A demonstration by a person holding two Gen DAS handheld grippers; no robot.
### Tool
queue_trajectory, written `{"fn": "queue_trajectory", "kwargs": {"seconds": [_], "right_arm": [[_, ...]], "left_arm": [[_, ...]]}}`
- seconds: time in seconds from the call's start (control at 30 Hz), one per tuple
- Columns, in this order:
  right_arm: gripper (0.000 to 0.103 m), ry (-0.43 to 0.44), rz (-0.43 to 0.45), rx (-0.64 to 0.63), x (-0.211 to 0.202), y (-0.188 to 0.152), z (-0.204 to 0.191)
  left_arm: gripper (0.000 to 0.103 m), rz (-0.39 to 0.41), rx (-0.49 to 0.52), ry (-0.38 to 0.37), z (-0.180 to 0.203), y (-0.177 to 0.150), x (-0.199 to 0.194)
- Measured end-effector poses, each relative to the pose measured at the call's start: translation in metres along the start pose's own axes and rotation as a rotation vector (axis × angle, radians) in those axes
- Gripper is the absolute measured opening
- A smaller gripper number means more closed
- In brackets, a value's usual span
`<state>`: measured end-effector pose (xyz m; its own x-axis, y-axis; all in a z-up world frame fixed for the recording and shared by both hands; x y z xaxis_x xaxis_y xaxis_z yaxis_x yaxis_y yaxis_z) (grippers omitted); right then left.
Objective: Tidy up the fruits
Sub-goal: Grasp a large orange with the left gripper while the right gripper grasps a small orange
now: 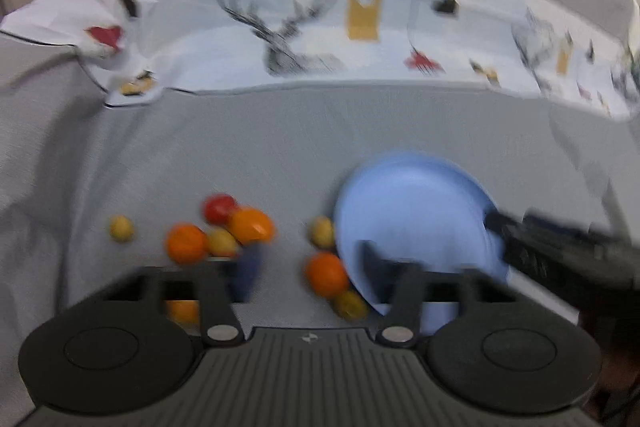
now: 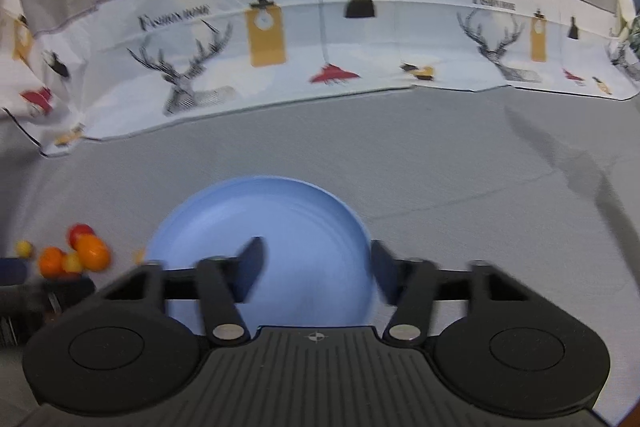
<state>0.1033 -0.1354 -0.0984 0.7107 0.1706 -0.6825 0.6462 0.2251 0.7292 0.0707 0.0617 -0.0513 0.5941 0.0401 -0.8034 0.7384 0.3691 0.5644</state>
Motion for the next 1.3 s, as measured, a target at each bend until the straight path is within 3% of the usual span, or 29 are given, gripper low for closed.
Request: {"fn": "queue_trajectory", "kwargs": {"seconds": [0.03, 0.1, 0.2, 0.23, 0.33, 0.4, 0.57, 0.7, 0.77, 0.83, 1.0, 1.3], "right_arm": [[0.034, 0.023, 0.011, 0.002, -0.001, 0.003, -0.007], [0.028, 0.071, 0.048, -0.007, -0.005, 0.01, -0.023], [0.028, 0.143, 0.085, -0.037, -0.009, 0.018, -0.048], [0.028, 0.18, 0.087, -0.046, -0.009, 0.019, -0.058], [0.028, 0.239, 0.067, -0.123, -0.004, 0.018, -0.086], [0.028, 0.269, 0.048, -0.207, 0.0, 0.014, -0.106], [0.028, 0.216, 0.093, -0.494, 0.01, -0.002, -0.148], [0.028, 0.14, 0.079, -0.737, 0.023, -0.026, -0.173], [0.033, 0.094, 0.093, -0.814, 0.027, -0.032, -0.178], [0.04, 0.069, 0.086, -0.855, 0.031, -0.037, -0.179], [0.039, 0.047, 0.056, -0.934, 0.039, -0.053, -0.182], [0.036, 0.05, 0.12, -0.983, 0.025, -0.051, -0.186]], "left_arm": [[0.017, 0.023, -0.026, 0.0, -0.013, 0.014, -0.003], [0.011, 0.061, -0.079, 0.007, -0.039, 0.037, -0.007], [0.011, 0.091, -0.173, 0.033, -0.081, 0.05, -0.002], [0.011, 0.063, -0.206, 0.04, -0.095, 0.044, 0.007], [0.012, -0.14, -0.364, 0.066, -0.128, 0.013, 0.036], [0.015, -0.177, -0.415, 0.021, -0.13, 0.01, 0.042], [0.034, -0.208, -0.331, 0.032, -0.122, 0.005, 0.047], [0.049, -0.242, -0.27, 0.039, -0.116, -0.007, 0.055], [0.051, -0.247, -0.24, 0.045, -0.113, -0.009, 0.057], [0.053, -0.256, -0.224, 0.053, -0.112, -0.012, 0.06], [0.053, -0.273, -0.205, 0.065, -0.11, -0.015, 0.065], [0.052, -0.306, -0.137, 0.099, -0.102, -0.024, 0.073]]}}
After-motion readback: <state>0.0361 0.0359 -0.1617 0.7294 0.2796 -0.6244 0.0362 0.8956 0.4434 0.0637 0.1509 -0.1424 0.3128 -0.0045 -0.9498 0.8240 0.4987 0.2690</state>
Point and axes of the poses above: each gripper's, at about its wrist camera, not at the fingertips, and x roughly the way its jaws point, z to its right, y to its top, the point moved 9 cm from there along x, roughly the way its jaws point, and after that the axes turned 12 degrees about -x, right-handed, at the moved point
